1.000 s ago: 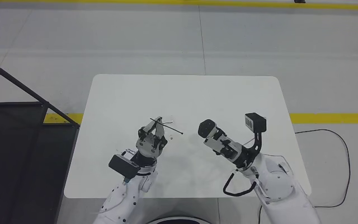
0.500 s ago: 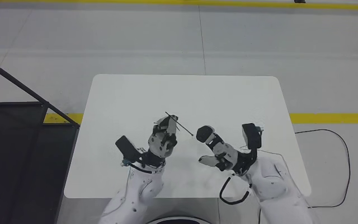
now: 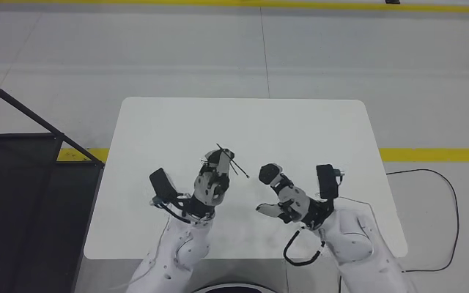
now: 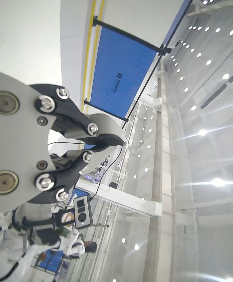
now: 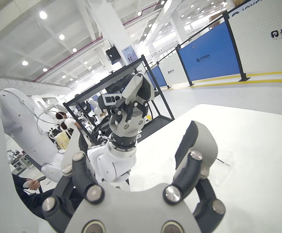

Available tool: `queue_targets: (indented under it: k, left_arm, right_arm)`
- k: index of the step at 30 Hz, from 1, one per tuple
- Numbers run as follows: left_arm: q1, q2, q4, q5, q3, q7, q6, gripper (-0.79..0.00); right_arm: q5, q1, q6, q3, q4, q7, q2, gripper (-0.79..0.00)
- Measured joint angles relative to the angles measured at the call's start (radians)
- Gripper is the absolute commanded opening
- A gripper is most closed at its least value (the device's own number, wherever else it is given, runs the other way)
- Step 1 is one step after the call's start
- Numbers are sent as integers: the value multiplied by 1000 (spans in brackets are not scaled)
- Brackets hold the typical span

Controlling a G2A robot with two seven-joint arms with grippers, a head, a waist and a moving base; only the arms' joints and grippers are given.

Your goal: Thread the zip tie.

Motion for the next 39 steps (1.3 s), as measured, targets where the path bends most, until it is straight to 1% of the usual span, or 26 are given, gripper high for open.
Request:
queue_targets:
  k: [2, 4, 6, 9, 10, 14, 20, 22, 23, 24, 27, 36, 39]
  left_arm:
    - [7, 3, -15, -95, -10, -70, -43, -785]
    - [15, 7, -32, -184, -22, -143, -82, -785]
    - [22, 11, -47, -246, -32, -204, -108, -785]
    - [35, 15, -70, -290, -49, -264, -125, -785]
    - [40, 16, -76, -297, -51, -275, -127, -785]
    - [46, 18, -88, -304, -53, -295, -131, -785]
    - [41, 16, -81, -302, -47, -303, -134, -785]
    - [39, 16, -78, -301, -44, -302, -135, -785]
    - [39, 16, -78, -300, -43, -302, -135, -785]
    - [38, 15, -77, -300, -43, -302, -137, -785]
    - [38, 15, -76, -299, -41, -302, -141, -785]
    - [41, 15, -74, -289, -41, -302, -157, -785]
    - [41, 15, -74, -290, -41, -303, -161, -785]
  right_arm:
    - [-102, -3, 21, -7, 0, -54, -5, 0]
    - [-174, 0, 36, -27, 12, -93, -11, -68]
    - [-211, 9, 48, -45, 25, -120, -15, -169]
    - [-246, 31, 66, -71, 44, -143, -21, -197]
    - [-257, 38, 72, -81, 49, -151, -23, -219]
    - [-274, 56, 63, -102, 59, -184, -29, -305]
    - [-269, 61, 32, -111, 55, -221, -31, -323]
    - [-267, 62, 30, -114, 50, -219, -31, -354]
    - [-266, 62, 30, -116, 48, -217, -32, -409]
    - [-265, 63, 30, -118, 46, -216, -32, -431]
    - [-262, 67, 33, -123, 42, -212, -33, -468]
    - [-243, 73, 39, -129, 27, -206, -34, -480]
    - [-239, 73, 39, -128, 25, -202, -34, -505]
